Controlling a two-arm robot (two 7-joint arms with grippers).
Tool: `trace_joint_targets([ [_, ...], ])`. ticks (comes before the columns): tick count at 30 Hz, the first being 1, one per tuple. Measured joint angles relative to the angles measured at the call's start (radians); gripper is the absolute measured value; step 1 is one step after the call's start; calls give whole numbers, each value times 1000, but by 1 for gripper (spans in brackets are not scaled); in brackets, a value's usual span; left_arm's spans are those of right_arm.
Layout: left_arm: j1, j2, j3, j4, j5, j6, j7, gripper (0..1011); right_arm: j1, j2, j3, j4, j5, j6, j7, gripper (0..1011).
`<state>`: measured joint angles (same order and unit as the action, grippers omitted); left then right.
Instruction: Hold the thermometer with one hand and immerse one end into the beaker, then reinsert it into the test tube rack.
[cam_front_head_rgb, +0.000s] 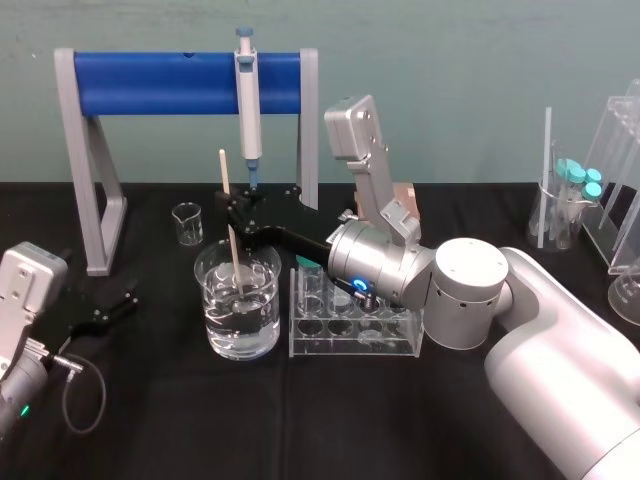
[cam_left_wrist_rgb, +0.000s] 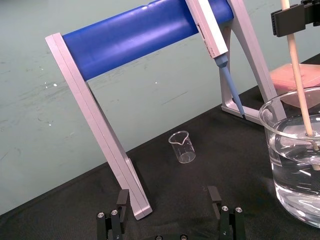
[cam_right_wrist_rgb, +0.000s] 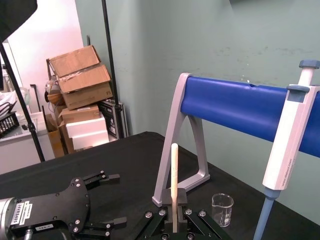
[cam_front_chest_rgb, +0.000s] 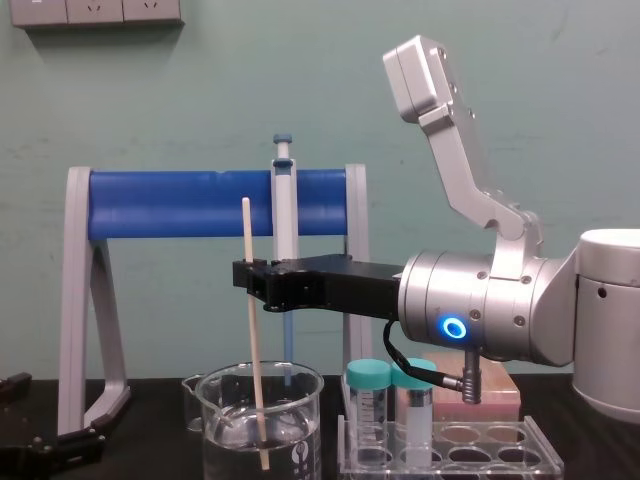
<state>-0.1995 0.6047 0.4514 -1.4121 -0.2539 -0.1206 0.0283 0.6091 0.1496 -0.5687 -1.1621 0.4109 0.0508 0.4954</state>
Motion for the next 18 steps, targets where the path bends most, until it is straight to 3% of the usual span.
trace_joint_targets([
  [18,0,0,0,0,0,0,0,1004,0,0,0,-2,2,0,0,55],
])
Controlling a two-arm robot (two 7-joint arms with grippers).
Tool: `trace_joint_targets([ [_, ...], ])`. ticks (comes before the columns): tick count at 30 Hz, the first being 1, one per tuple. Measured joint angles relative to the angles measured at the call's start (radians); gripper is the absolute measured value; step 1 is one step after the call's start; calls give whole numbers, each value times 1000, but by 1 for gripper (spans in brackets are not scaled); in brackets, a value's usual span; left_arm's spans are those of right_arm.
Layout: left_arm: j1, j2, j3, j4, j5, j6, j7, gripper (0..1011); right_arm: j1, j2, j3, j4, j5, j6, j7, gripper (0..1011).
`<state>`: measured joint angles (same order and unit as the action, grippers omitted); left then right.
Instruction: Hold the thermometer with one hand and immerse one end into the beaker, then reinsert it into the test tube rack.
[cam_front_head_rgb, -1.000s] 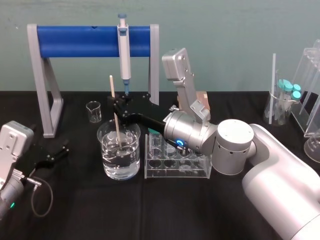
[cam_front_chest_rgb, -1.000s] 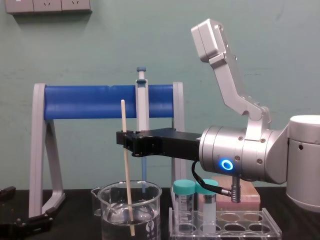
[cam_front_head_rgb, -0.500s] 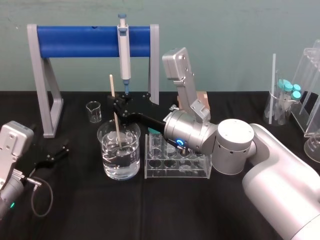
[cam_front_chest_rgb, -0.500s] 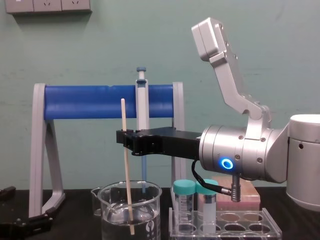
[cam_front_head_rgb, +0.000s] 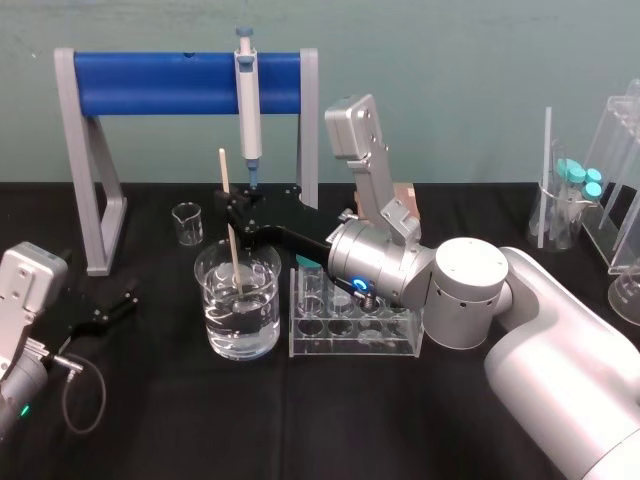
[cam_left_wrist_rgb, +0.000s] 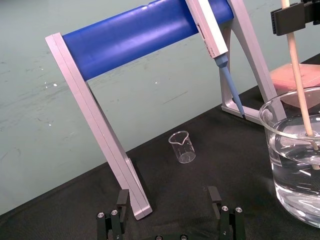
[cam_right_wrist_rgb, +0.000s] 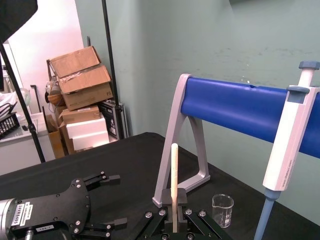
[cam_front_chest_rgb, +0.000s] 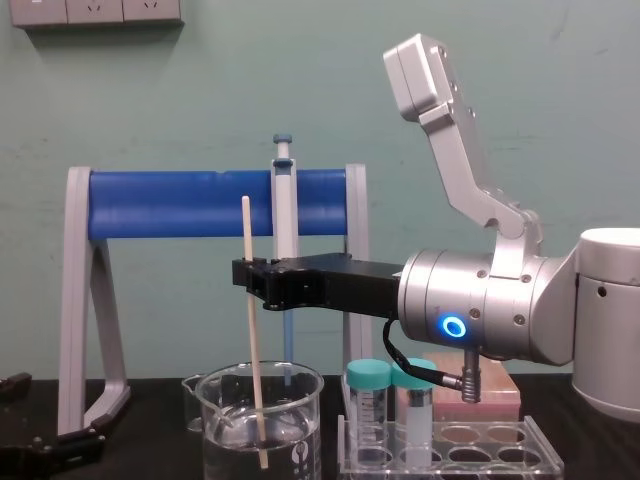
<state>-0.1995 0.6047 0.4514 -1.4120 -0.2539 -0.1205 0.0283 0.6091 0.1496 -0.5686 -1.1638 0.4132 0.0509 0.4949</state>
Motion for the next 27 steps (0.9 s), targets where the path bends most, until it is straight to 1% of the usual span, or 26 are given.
trace_joint_targets([
  [27,0,0,0,0,0,0,0,1004,0,0,0,0,0,2,-1,55],
])
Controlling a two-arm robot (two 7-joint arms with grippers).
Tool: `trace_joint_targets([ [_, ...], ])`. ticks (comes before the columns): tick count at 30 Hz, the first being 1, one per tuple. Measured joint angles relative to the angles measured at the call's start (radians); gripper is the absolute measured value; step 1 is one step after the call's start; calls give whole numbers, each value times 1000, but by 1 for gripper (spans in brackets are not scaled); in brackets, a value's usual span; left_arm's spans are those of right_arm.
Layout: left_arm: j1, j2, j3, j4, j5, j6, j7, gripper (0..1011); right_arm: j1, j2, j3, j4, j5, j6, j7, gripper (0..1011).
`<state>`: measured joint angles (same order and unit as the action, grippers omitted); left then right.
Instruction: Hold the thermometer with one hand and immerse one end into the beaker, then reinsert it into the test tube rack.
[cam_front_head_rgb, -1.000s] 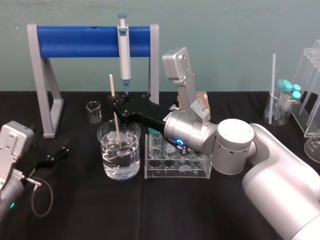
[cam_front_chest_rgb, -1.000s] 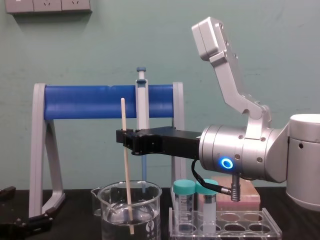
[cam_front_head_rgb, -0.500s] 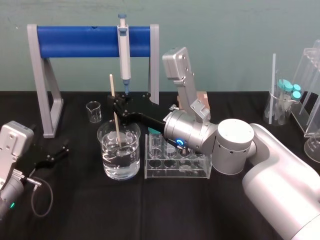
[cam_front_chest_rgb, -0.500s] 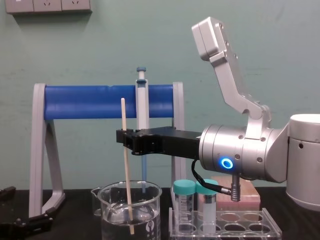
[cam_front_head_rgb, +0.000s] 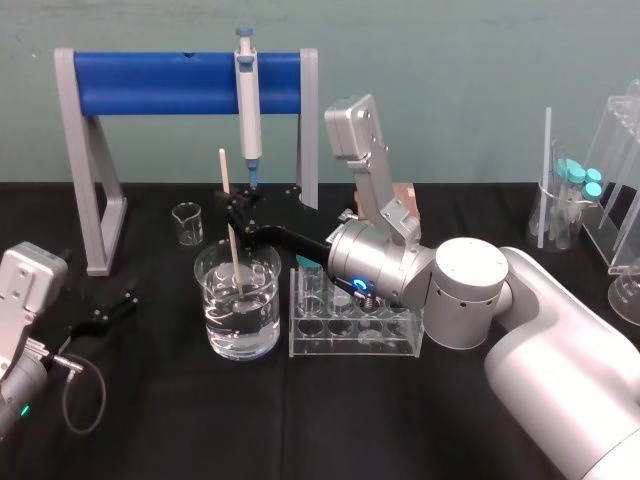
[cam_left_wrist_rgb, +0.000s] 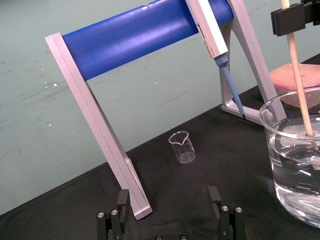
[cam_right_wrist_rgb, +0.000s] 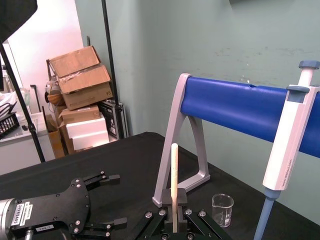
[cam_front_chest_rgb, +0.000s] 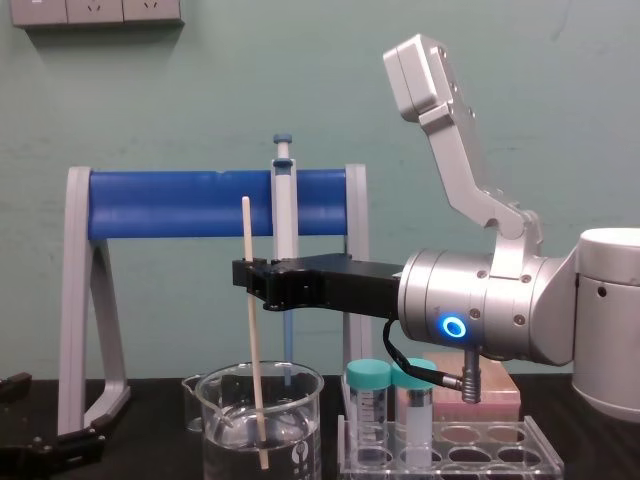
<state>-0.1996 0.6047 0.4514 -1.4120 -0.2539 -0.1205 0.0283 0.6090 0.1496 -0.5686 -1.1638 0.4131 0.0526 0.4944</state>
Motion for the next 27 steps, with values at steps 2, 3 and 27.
trace_joint_targets([
  [2,0,0,0,0,0,0,0,1004,0,0,0,0,0,0,0,55],
  [3,0,0,0,0,0,0,0,1004,0,0,0,0,0,0,0,55],
  [27,0,0,0,0,0,0,0,1004,0,0,0,0,0,0,0,55],
])
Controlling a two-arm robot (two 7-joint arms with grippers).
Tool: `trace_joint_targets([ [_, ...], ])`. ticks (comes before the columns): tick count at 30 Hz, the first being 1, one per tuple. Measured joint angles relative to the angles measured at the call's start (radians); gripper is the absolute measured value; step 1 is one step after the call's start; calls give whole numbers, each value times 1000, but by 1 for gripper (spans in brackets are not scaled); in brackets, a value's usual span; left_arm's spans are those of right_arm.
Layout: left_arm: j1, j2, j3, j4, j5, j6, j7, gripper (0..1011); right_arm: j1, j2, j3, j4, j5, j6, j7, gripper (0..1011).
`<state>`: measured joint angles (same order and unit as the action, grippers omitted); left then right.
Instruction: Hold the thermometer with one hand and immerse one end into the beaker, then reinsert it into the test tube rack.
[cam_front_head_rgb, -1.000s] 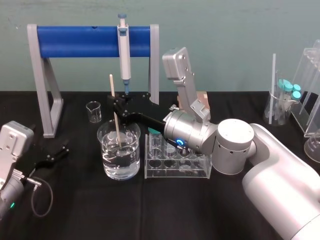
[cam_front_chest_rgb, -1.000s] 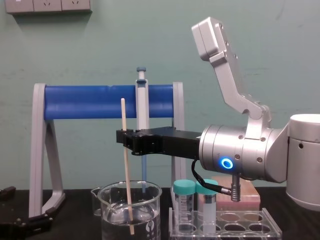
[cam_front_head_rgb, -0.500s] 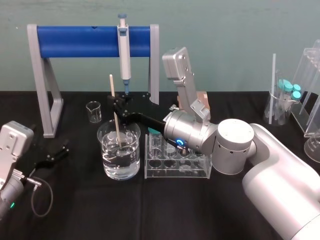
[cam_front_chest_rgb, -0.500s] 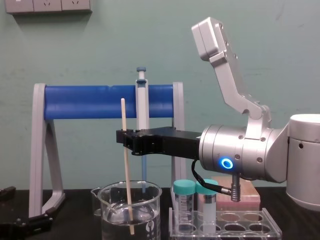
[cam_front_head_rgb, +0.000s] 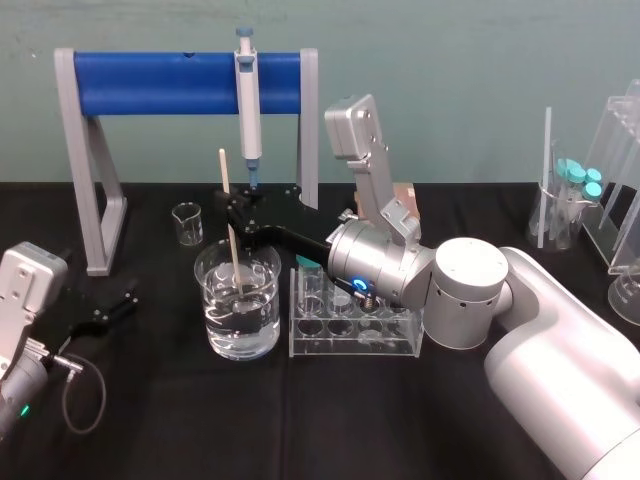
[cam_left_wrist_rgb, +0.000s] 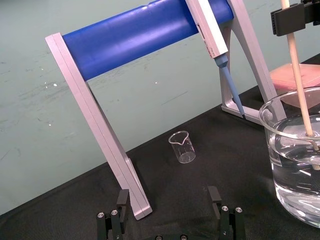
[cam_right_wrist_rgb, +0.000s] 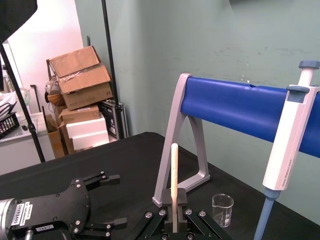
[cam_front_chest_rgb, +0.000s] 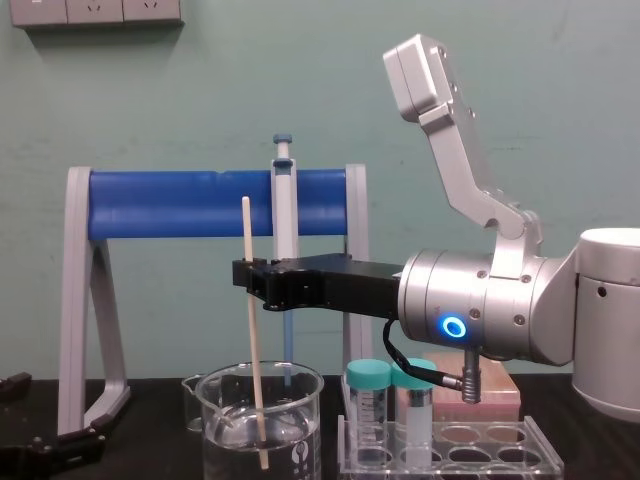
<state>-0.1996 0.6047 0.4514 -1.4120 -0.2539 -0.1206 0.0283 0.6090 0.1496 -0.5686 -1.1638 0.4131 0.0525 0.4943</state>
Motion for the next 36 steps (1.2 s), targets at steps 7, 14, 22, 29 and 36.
trace_joint_targets([
  [7,0,0,0,0,0,0,0,1004,0,0,0,0,0,0,0,55],
  [14,0,0,0,0,0,0,0,1004,0,0,0,0,0,0,0,55],
  [22,0,0,0,0,0,0,0,1004,0,0,0,0,0,0,0,55],
  [29,0,0,0,0,0,0,0,1004,0,0,0,0,0,0,0,55],
  [36,0,0,0,0,0,0,0,1004,0,0,0,0,0,0,0,55],
])
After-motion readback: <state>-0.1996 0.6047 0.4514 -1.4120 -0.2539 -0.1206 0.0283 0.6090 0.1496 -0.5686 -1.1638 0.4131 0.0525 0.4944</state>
